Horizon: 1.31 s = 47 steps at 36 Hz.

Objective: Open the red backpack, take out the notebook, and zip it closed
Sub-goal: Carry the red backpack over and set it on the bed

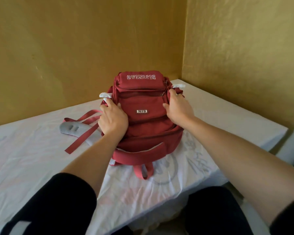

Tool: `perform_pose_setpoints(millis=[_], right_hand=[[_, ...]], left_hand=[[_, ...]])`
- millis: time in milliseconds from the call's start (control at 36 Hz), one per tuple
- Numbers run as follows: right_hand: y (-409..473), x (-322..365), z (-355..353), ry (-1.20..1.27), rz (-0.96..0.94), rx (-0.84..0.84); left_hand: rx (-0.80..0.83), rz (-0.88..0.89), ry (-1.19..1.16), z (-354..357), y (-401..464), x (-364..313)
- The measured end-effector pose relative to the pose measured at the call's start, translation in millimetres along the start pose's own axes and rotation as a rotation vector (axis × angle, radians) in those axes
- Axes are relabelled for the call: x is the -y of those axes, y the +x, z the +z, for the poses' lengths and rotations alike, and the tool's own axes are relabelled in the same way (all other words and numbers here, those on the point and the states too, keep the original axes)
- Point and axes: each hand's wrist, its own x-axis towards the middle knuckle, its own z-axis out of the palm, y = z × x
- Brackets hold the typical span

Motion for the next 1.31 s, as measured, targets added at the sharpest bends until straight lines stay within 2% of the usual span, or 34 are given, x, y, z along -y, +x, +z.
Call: perform_pose_setpoints(millis=[472,778,1028,1167,1222,1306], right_hand=[[-16,-12,25,0.051,-0.002,0.035],[-27,-17,34,-0.011,0.029,0.085],[-33,-31,42,0.047,0.098,0.060],[-31,-43,33,0.033,0.110,0.092],[-26,-48,24,-0.008,0.085,0.109],[-20,-58,9,-0.067,0.051,0.091]], left_hand=[[0.033,-0.040,0.039,13,-12,18],[0.048,-0.064,0.075,32,-23,30],[0.041,-0.082,0.049,37,-28,32],[0.042,-0.109,0.184,35,-32,27],[0.022,-0.092,0.226,32,-32,24],[0.010,0.026,0.260,28,-31,15]])
